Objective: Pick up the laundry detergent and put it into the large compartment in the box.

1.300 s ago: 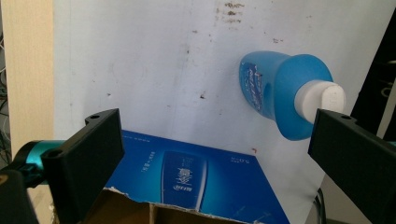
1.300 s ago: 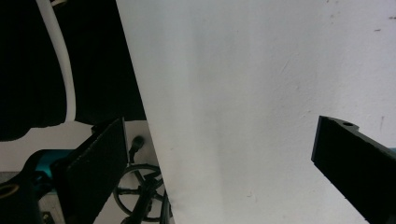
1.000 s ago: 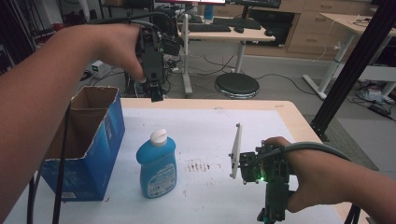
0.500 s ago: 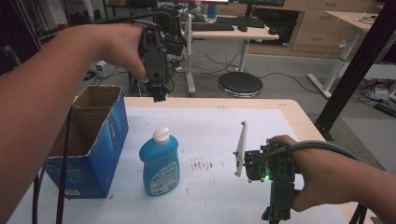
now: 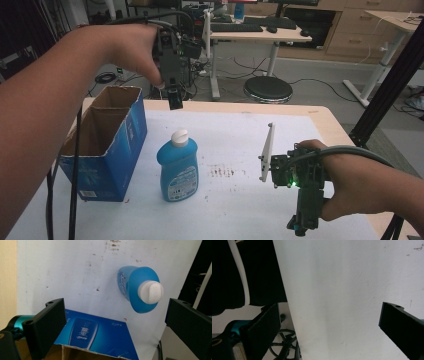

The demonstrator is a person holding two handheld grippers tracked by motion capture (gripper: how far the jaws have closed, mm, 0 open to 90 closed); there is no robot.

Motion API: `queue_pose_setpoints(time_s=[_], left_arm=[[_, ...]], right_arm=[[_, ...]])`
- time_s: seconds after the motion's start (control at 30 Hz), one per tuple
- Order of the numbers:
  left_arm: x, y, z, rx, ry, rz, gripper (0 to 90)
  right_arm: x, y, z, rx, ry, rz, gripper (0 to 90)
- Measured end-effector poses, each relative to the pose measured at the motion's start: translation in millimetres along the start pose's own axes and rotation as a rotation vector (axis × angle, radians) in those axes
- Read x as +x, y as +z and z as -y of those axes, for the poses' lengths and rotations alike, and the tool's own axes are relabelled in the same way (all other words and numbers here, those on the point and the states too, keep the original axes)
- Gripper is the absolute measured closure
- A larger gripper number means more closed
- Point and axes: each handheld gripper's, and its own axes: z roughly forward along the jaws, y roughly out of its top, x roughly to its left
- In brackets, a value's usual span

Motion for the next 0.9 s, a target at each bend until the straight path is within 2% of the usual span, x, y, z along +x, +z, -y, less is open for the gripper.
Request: queue_pose_setpoints(time_s=[0.27,0.4,0.6,0.67,0.77,0.9], left_arm=[[-10.1,-3.6,7.3,-0.015,-0.025,0.015,3.4],[-15.1,-4.3,10.3,-0.035,-0.02,0.027,3.4],[-20.9,0.5,15.7,-0.051,-0.04,0.039,3.4],[-22.2,4.3,18.2,-0.058,-0.061,0.051,3.4],[-24.4,9.6,21.4,-0.053,-0.084,0.054,3.5],[-28.9,13.0,22.2,-0.047,-0.092,0.057,3.4]], right_arm=[[2.3,-0.8,0.8,-0.001,0.001,0.016,3.0],[3.4,-1.3,0.6,-0.003,-0.006,0.016,3.0],[4.8,-2.5,1.6,-0.002,-0.01,0.019,3.0],[5.2,-2.4,1.7,-0.002,-0.005,0.018,3.0],[5.6,-2.5,1.6,0.0,-0.008,0.018,3.0],[6.6,-3.2,0.4,0.002,-0.008,0.021,3.0]])
